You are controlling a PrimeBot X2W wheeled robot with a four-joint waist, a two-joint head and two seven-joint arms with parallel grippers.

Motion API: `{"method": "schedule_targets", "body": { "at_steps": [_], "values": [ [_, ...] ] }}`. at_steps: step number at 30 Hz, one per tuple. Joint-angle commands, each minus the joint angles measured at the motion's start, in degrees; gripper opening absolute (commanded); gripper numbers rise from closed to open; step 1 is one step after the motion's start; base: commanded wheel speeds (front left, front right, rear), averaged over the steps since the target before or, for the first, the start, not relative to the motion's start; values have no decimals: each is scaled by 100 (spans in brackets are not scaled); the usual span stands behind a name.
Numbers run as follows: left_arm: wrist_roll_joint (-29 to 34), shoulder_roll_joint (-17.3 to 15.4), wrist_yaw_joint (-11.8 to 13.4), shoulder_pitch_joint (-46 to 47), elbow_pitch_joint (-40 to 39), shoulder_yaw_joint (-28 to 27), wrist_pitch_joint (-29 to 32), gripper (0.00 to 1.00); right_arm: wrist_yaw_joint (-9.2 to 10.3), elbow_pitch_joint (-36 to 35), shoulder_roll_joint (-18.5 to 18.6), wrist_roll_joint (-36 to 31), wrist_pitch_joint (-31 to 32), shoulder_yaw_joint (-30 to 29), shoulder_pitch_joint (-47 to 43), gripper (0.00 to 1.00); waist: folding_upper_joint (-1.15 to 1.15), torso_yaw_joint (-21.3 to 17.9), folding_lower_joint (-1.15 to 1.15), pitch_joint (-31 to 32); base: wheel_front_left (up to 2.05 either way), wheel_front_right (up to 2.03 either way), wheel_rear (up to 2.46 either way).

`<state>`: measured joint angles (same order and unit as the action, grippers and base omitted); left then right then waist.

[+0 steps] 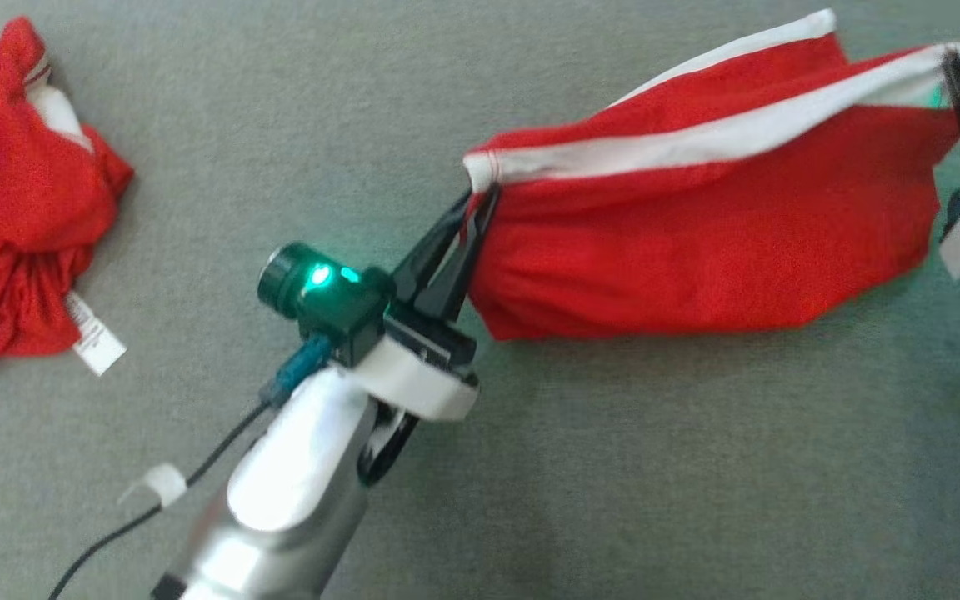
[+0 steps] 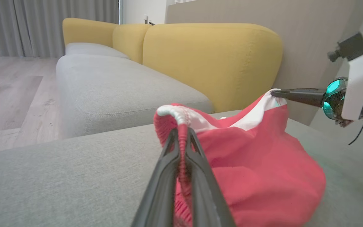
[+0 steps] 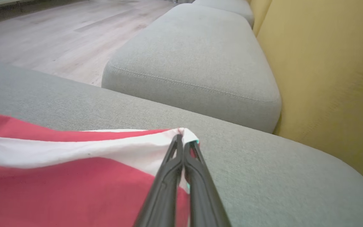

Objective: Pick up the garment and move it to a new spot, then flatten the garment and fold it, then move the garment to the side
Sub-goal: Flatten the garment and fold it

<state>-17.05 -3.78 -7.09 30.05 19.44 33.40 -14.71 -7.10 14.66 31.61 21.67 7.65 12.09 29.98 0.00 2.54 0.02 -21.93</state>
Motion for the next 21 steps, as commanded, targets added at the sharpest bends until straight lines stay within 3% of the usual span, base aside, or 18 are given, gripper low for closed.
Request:
{"method": "schedule_targets", "body": {
  "at_steps": [1,12,13,14,21],
  "values": [
    [-32,-13,-20,176,-141,-184,-29,0,-39,-118,182,9,-1,63,70,0,0,136,-2,-135,0,0,0],
    [-333,88,-2,672,314,-14,-29,0,-39,1618,352,163,-663,1435,1532,2,0,426,-2,-488,0,0,0],
    [-362,88,19,673,303,0,-29,9,-39,1756,323,217,-772,1493,1585,27,0,439,-2,-483,0,0,0],
    [-391,89,118,649,256,-9,-29,100,-39,1992,259,344,-1003,1574,1644,100,0,458,-2,-444,0,0,0],
    [-55,90,567,126,-249,-418,-29,100,-39,2631,-27,946,-1504,1551,1422,100,0,431,-2,-122,0,0,0]
  ]
}}
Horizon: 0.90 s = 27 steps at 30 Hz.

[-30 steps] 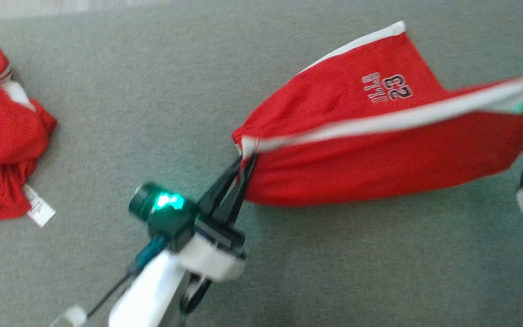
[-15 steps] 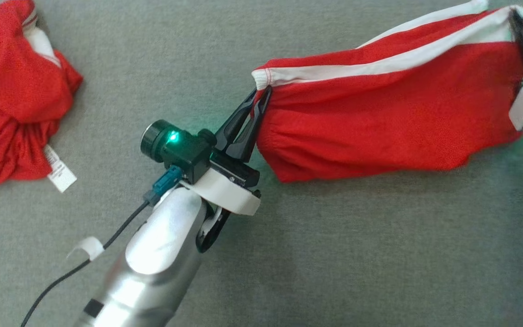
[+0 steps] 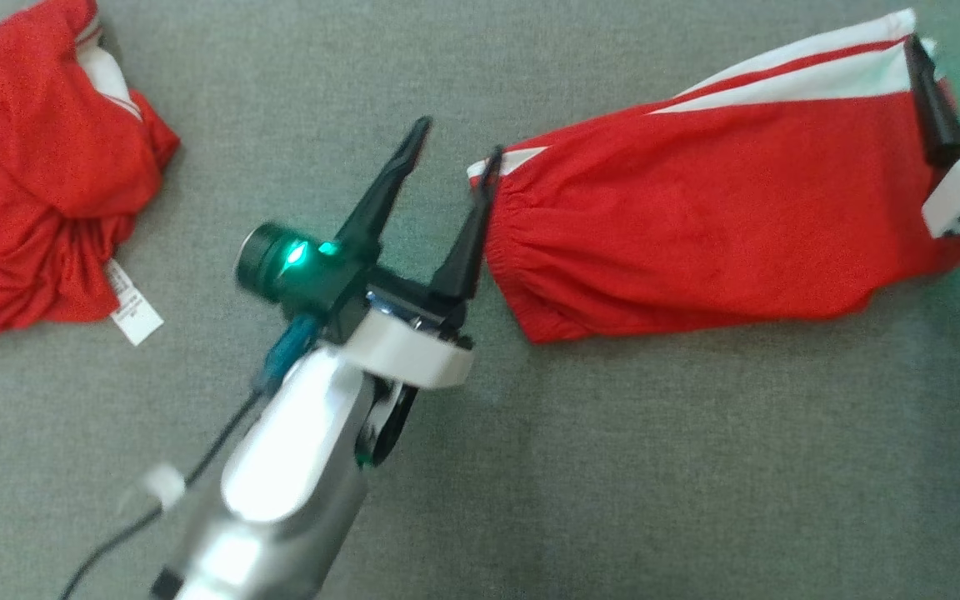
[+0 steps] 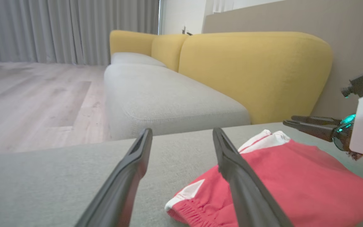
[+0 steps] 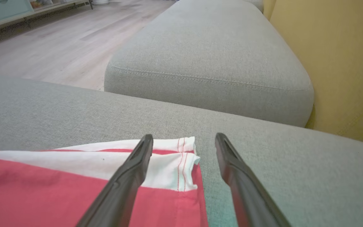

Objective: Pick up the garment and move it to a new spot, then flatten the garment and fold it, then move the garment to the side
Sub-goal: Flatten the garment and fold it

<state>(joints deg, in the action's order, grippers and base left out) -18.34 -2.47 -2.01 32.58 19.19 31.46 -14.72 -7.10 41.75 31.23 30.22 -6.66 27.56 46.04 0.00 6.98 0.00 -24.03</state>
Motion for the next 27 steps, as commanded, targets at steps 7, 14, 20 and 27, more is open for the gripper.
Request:
{"method": "schedule_targets", "body": {
  "at_steps": [7,14,20,27],
  "values": [
    [507,-42,564,-1084,-1216,-822,-28,100,-39,696,-180,657,204,-170,-498,100,0,99,0,360,0,0,0],
    [770,-42,734,-1721,-1791,-877,-28,100,-39,1148,-190,1181,952,-135,-754,100,0,480,0,434,0,0,0],
    [818,-41,796,-1888,-1920,-870,-28,100,-39,1070,-85,1475,1207,-26,-837,0,0,594,0,506,0,0,0],
    [983,-41,812,-2062,-1930,-1039,-28,100,-39,1196,104,1467,847,-101,-824,0,0,167,0,736,0,0,0]
  ]
}}
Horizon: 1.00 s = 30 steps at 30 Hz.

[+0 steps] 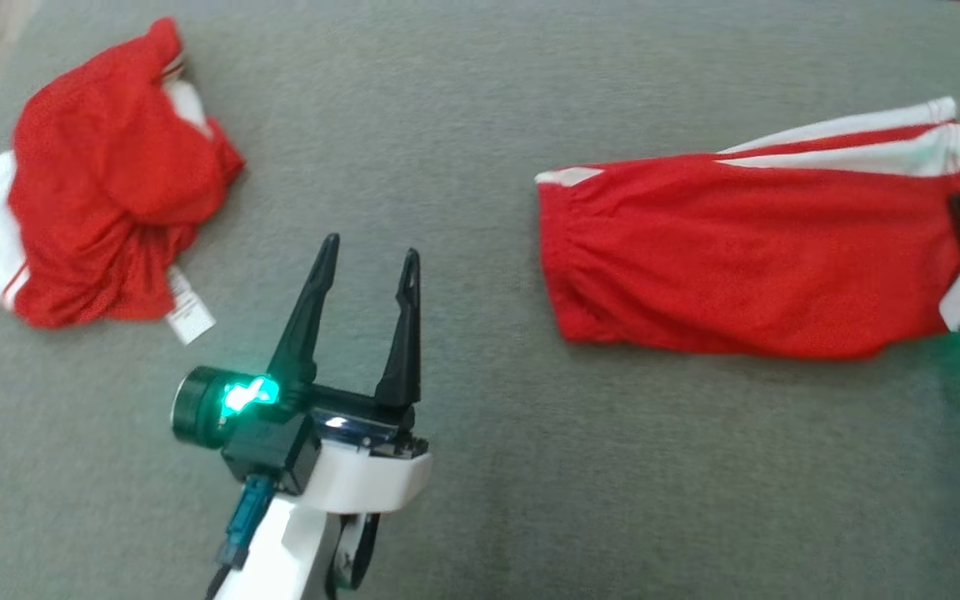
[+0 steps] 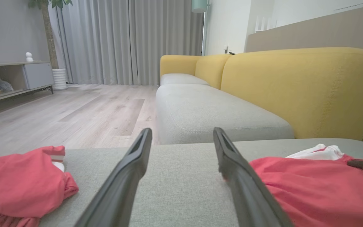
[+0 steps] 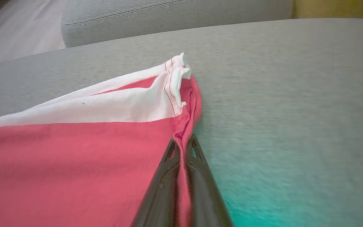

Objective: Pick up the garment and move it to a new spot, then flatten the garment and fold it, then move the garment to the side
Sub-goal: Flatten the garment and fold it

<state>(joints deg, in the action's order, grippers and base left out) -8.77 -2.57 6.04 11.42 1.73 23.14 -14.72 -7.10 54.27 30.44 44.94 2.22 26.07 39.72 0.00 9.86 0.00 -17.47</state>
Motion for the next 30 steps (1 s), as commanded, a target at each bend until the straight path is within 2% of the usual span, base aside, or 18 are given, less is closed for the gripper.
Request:
{"method": "schedule_targets", "body": {
  "at_steps": [1,7,13,23,26,30],
  "values": [
    [52,-32,-6,34,-181,-238,-28,100,-39,-36,229,-21,-88,41,-215,0,0,-214,0,113,0,0,0],
    [173,-31,-141,8,-159,-308,-28,100,-39,-32,640,-169,-340,-31,-342,0,0,-615,0,171,0,0,0],
    [230,-31,-219,-6,-106,-356,-28,100,-39,-485,628,-144,-443,-239,-132,0,0,-876,0,222,0,0,0],
    [198,-31,-254,-101,44,-341,-28,100,-39,-2197,139,-445,-72,-518,-318,0,0,-924,0,542,0,0,0],
    [193,-31,-259,-127,53,-353,-28,100,-39,-2752,-197,-694,99,-699,-531,0,0,-875,0,578,0,0,0],
    [193,-31,-280,-154,72,-332,-28,100,-39,-3343,-843,-1110,436,-860,-869,0,0,-772,0,587,0,0,0]
  ]
}}
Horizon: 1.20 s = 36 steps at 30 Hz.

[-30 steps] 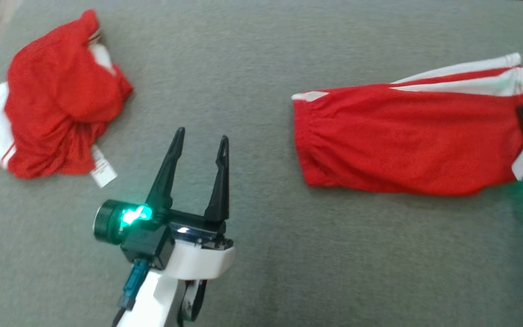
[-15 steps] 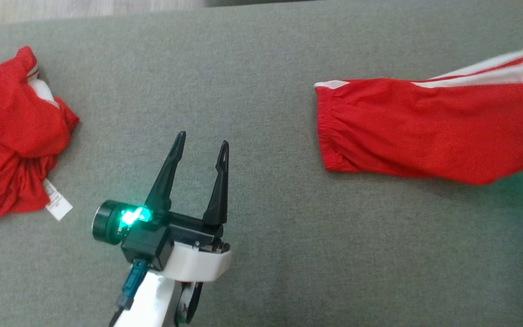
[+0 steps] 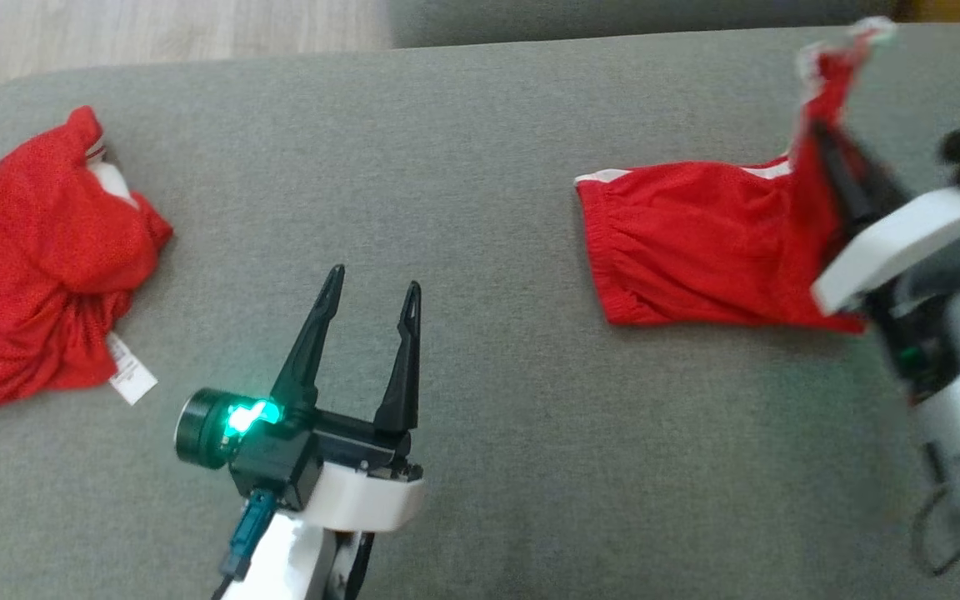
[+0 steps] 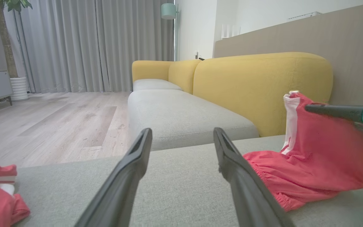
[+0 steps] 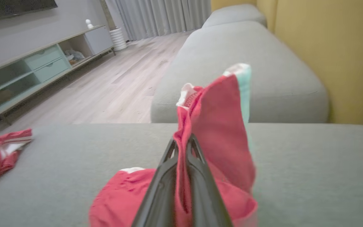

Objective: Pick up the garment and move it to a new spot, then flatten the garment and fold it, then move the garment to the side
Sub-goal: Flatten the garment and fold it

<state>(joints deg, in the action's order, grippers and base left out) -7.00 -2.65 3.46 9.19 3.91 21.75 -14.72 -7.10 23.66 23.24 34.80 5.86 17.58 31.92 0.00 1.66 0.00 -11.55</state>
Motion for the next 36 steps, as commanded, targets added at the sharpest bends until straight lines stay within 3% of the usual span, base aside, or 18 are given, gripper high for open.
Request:
{"method": "schedule_targets", "body": {
  "at_steps": [1,5,6,7,8,9,10,15,21,28,33,36],
  "values": [
    [13,-23,-21,71,-143,-188,-28,100,-39,-383,-330,-166,148,-50,-167,0,0,76,0,-13,0,0,0],
    [-23,-23,-30,95,-121,-136,-28,100,-39,-524,-1101,-535,414,7,-426,0,0,218,0,-40,0,0,0],
    [-33,-23,-36,104,-112,-114,-28,100,-39,-504,-1278,-596,459,53,-481,6,0,258,0,-42,0,0,0],
    [-43,-23,-38,110,-99,-93,-28,100,-39,-474,-1448,-633,490,84,-536,36,0,295,0,-39,0,0,0],
    [-43,-23,-38,110,-99,-93,-28,100,-39,-474,-1448,-633,490,84,-536,36,0,295,0,-39,0,0,0],
    [-55,-23,-44,116,-82,-67,-28,100,-39,-444,-1578,-673,506,108,-572,96,0,337,0,-27,0,0,0],
    [-65,-23,-44,117,-67,-48,-28,100,-39,-438,-1660,-701,507,169,-600,100,0,365,0,-10,0,0,0],
    [-55,-23,-4,15,-34,-61,-28,100,-39,-567,-1722,-739,188,69,-669,100,0,393,0,185,0,0,0],
    [-79,-22,62,-248,-32,-171,-28,100,-39,-842,-1268,-716,-612,-482,-1132,100,0,403,0,625,0,0,0],
    [-151,-22,201,-819,16,-444,-28,100,-39,-696,-836,-912,-1843,-863,-2212,100,0,316,0,1176,0,0,0],
    [12,-91,235,-1146,83,-608,-28,100,-39,-670,-811,-1272,-2075,-822,-2713,100,0,267,0,1383,0,0,0],
    [-28,-84,267,-1348,110,-773,-28,100,-39,-1012,-928,-1569,-2082,-826,-2988,100,0,214,0,1487,0,0,0]
  ]
}}
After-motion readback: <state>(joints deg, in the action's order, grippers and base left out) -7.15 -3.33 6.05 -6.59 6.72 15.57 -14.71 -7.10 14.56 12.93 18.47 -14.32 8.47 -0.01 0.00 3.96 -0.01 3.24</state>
